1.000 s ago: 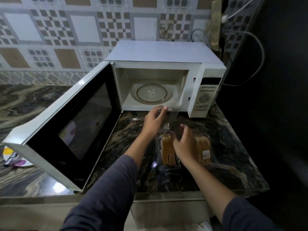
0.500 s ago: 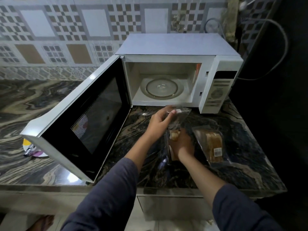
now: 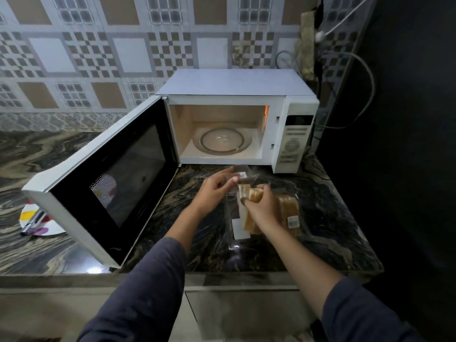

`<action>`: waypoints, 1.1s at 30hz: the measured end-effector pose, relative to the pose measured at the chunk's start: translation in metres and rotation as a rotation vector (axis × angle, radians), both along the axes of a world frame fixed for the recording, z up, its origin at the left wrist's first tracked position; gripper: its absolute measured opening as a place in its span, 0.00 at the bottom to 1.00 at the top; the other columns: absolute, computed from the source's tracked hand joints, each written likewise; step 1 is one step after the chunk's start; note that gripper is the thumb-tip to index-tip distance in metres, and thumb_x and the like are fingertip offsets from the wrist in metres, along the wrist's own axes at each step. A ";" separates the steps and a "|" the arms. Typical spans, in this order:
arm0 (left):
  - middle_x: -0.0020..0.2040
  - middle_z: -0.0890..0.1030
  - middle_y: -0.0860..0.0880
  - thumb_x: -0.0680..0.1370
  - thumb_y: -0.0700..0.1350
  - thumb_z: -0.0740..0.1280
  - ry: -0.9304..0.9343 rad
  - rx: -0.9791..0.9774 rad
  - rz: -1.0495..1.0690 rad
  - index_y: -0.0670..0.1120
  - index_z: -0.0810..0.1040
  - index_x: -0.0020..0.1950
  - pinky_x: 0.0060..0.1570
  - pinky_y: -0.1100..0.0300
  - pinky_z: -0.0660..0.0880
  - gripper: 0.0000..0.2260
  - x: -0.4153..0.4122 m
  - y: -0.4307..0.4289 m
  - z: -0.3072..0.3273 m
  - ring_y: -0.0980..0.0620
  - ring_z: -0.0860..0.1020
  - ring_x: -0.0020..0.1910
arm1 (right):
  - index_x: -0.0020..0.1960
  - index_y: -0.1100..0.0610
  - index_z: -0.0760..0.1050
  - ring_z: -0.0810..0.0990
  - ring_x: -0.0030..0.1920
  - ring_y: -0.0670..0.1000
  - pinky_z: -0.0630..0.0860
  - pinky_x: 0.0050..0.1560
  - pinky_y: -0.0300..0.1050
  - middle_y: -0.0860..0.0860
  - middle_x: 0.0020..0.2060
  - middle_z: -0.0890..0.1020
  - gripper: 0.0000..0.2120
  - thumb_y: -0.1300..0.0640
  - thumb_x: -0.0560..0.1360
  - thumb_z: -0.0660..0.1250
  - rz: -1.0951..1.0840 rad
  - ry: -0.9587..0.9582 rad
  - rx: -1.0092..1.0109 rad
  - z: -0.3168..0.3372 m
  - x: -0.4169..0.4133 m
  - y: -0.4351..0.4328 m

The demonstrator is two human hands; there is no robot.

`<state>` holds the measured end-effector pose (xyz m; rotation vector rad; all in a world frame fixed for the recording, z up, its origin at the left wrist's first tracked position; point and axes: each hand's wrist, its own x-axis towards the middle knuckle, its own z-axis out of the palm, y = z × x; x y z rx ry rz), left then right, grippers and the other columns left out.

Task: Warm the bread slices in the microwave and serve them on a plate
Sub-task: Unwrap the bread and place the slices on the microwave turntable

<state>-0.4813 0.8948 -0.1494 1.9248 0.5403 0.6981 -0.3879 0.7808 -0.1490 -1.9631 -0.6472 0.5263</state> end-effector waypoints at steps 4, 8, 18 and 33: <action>0.68 0.72 0.52 0.78 0.50 0.64 0.054 0.071 0.037 0.49 0.79 0.59 0.64 0.63 0.67 0.12 -0.003 -0.015 -0.008 0.58 0.68 0.68 | 0.56 0.53 0.69 0.76 0.48 0.52 0.69 0.45 0.43 0.50 0.48 0.76 0.18 0.56 0.70 0.71 -0.005 0.077 0.013 -0.004 0.006 -0.021; 0.72 0.68 0.50 0.77 0.48 0.65 0.107 0.109 0.083 0.49 0.79 0.60 0.67 0.61 0.64 0.12 -0.008 -0.033 -0.012 0.55 0.64 0.71 | 0.52 0.52 0.70 0.75 0.46 0.51 0.71 0.45 0.44 0.49 0.46 0.76 0.15 0.56 0.69 0.72 -0.023 0.068 0.019 -0.002 0.013 -0.041; 0.72 0.67 0.49 0.76 0.45 0.68 0.125 0.140 0.130 0.50 0.81 0.56 0.72 0.55 0.58 0.10 -0.020 -0.051 -0.026 0.53 0.58 0.74 | 0.55 0.57 0.72 0.74 0.43 0.51 0.67 0.42 0.41 0.50 0.45 0.76 0.17 0.58 0.68 0.71 -0.107 -0.022 0.162 0.027 0.031 -0.064; 0.70 0.63 0.45 0.79 0.42 0.63 0.239 0.310 0.193 0.40 0.79 0.59 0.65 0.70 0.61 0.12 -0.040 -0.079 -0.090 0.59 0.63 0.65 | 0.57 0.56 0.72 0.74 0.44 0.51 0.69 0.43 0.42 0.50 0.46 0.74 0.19 0.57 0.68 0.71 -0.114 -0.034 0.151 0.025 0.045 -0.031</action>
